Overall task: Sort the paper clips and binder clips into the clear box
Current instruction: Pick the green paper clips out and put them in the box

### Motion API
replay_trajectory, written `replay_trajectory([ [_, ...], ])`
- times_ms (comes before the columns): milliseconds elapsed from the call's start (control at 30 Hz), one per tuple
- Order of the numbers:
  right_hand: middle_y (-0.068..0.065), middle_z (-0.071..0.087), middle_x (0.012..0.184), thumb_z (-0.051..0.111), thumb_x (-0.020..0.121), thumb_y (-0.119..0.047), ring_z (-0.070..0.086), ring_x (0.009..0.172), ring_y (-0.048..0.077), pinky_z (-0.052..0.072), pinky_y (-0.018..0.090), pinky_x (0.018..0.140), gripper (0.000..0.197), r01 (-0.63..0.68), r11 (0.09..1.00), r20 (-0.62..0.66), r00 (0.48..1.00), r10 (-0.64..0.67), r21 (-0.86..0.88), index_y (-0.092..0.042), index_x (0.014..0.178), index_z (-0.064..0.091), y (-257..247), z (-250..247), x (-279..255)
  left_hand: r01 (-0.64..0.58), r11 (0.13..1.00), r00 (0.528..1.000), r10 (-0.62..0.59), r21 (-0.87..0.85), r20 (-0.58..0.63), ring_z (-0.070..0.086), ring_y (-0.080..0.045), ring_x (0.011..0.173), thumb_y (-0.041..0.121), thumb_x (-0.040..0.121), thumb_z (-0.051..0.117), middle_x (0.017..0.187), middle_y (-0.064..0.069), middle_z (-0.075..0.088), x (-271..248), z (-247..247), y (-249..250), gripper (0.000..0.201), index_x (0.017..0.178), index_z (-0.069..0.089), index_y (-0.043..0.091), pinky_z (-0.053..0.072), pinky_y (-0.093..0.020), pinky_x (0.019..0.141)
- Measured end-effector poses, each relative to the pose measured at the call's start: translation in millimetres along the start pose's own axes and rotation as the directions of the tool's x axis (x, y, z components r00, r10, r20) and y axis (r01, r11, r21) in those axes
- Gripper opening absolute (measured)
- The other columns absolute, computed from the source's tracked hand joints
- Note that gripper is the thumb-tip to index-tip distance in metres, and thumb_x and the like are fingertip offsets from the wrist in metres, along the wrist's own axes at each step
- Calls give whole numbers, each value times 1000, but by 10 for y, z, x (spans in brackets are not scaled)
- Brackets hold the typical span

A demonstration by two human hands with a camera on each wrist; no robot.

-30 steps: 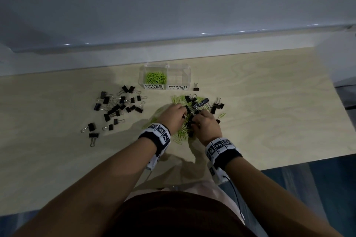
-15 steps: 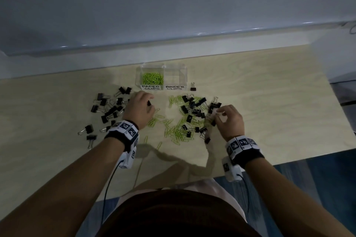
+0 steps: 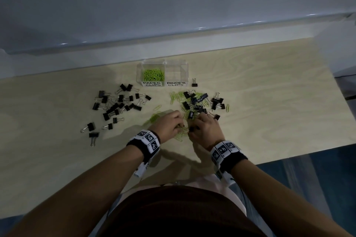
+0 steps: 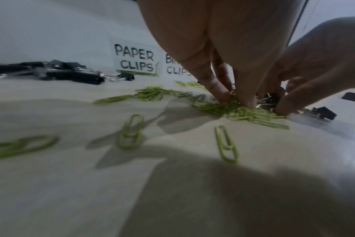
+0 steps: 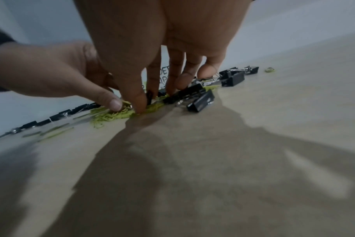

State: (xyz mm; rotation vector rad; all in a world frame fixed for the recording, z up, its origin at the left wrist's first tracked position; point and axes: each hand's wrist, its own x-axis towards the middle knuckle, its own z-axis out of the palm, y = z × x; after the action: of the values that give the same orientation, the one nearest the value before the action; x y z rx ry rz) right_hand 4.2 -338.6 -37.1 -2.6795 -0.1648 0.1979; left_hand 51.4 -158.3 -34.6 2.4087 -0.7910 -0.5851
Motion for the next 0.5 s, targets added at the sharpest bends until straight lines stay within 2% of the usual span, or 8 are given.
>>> replay_trajectory([
  [67, 5, 56, 82, 75, 62, -21, 54, 75, 28, 47, 38, 64, 19, 10, 1000, -1, 1000, -10, 7, -17, 73, 60, 36, -22, -11, 29, 999, 999, -30, -43, -30, 51, -11, 82, 11, 84, 62, 100, 1, 54, -55, -28, -84, 2, 86, 62, 11, 46, -25, 75],
  [167, 2, 58, 82, 72, 65, -18, 55, 75, 26, 45, 37, 67, 17, 26, 998, -31, 999, -24, 60, -17, 73, 57, 155, -127, -26, 15, 997, 992, -25, -79, -120, 48, -11, 77, 8, 82, 59, 90, 3, 53, -132, -58, -212, 6, 78, 58, 13, 43, -23, 69],
  [233, -3, 57, 78, 67, 70, -15, 55, 73, 21, 47, 38, 68, 12, -4, 996, -94, 995, 12, 89, -18, 74, 56, 256, -221, -27, 13, 999, 987, -20, -44, -162, 45, -11, 79, 9, 79, 57, 87, 6, 48, -159, -73, -254, 6, 77, 55, 14, 39, -23, 68],
  [333, -7, 58, 74, 66, 78, -17, 55, 68, 14, 51, 42, 69, 10, -147, 980, -215, 961, 173, 132, -20, 75, 57, 457, -344, -27, 58, 998, 985, -57, 0, -164, 44, -14, 86, 12, 77, 56, 89, 5, 49, -128, -67, -207, 7, 83, 53, 14, 41, -28, 74],
  [400, -5, 61, 80, 69, 79, -21, 58, 74, 16, 51, 43, 74, 9, -240, 963, -234, 936, 263, 120, -20, 81, 60, 566, -385, -46, 105, 993, 987, -98, 50, -126, 47, -17, 92, 20, 81, 56, 96, 2, 54, -58, -37, -104, 12, 91, 55, 15, 46, -34, 79],
  [500, 0, 61, 90, 70, 77, -24, 57, 85, 21, 45, 41, 79, 15, -271, 962, -211, 939, 273, 39, -17, 87, 61, 588, -353, -87, 193, 966, 980, -181, 174, -80, 49, -19, 98, 36, 87, 55, 103, 0, 56, 63, 40, 49, 25, 100, 54, 14, 45, -33, 84],
])
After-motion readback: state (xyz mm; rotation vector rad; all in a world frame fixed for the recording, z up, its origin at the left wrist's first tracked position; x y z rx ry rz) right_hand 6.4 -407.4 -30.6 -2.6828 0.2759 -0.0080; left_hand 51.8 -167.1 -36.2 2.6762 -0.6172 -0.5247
